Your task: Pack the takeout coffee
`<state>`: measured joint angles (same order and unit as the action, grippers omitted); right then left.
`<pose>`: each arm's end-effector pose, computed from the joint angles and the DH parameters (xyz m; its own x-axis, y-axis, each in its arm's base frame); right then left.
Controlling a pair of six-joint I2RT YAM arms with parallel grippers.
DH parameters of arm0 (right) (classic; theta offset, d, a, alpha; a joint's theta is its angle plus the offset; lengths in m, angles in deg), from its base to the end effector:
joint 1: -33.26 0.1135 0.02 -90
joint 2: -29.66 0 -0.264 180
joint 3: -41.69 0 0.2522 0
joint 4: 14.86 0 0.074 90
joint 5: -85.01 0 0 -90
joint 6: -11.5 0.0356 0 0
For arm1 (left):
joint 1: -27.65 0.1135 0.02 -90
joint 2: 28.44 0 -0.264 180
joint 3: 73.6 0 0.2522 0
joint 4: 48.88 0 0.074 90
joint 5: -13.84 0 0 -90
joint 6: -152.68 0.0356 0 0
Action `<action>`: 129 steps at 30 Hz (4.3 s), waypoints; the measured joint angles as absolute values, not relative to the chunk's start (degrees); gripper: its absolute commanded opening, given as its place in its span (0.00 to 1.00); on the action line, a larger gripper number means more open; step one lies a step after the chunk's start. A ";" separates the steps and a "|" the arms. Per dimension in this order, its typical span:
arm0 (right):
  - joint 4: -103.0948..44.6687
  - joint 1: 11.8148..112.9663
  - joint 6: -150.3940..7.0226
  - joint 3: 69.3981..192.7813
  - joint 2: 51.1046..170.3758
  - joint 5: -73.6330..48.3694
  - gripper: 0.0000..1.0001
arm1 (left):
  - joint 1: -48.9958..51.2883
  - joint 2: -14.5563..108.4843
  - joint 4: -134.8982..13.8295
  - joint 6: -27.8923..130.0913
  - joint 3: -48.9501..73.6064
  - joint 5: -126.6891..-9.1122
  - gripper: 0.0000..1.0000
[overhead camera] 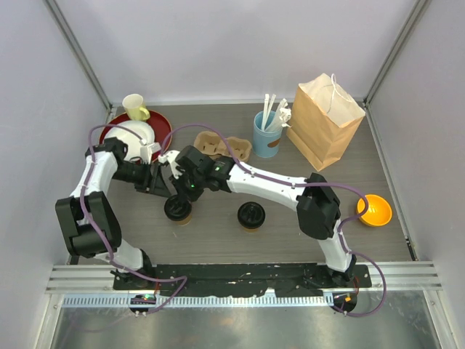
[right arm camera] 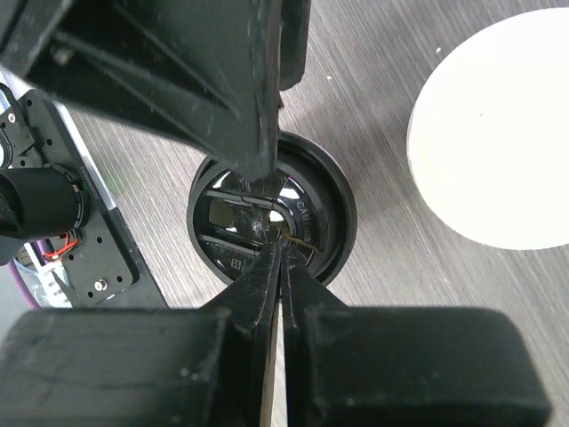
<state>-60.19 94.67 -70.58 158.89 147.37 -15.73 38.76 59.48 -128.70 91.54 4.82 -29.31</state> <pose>0.2195 0.4166 0.2668 -0.4675 -0.5748 -0.6716 -0.8687 0.4396 0.2284 0.2605 0.0247 0.2374 -0.9188 0.1560 -0.3625 0.3656 0.6822 -0.6332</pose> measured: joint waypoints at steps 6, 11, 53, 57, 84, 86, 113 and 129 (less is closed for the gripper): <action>-56.98 93.45 -68.35 158.39 147.24 -17.68 0.27 | 41.60 61.64 -129.97 93.05 5.61 -27.85 0.44; -52.17 91.79 -64.54 153.80 144.94 -19.93 0.41 | 43.02 62.97 -131.02 94.30 5.61 -26.82 0.35; -12.78 83.70 -31.37 123.53 139.98 -36.19 0.54 | 45.03 77.20 -139.19 117.09 12.76 -21.44 0.42; -12.74 83.85 -31.34 123.53 140.33 -36.28 0.56 | 45.32 77.47 -139.21 119.21 12.91 -21.07 0.42; -12.02 84.90 -30.56 124.23 142.30 -35.08 0.47 | 43.33 71.96 -139.41 123.19 10.27 -23.08 0.51; -12.04 84.90 -30.58 124.25 142.30 -34.79 0.47 | 43.28 71.80 -139.41 123.21 9.89 -23.45 0.49; -13.50 84.94 -32.02 124.25 141.36 -32.37 0.38 | 38.67 71.56 -139.87 122.67 8.67 -25.07 0.42; -13.63 84.94 -32.70 123.27 140.49 -31.93 0.38 | 36.97 73.27 -143.50 121.00 8.41 -24.66 0.11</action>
<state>-13.63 84.94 -32.70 123.27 140.49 -31.93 36.97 73.27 -143.50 121.00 8.41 -24.66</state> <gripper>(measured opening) 0.377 0.181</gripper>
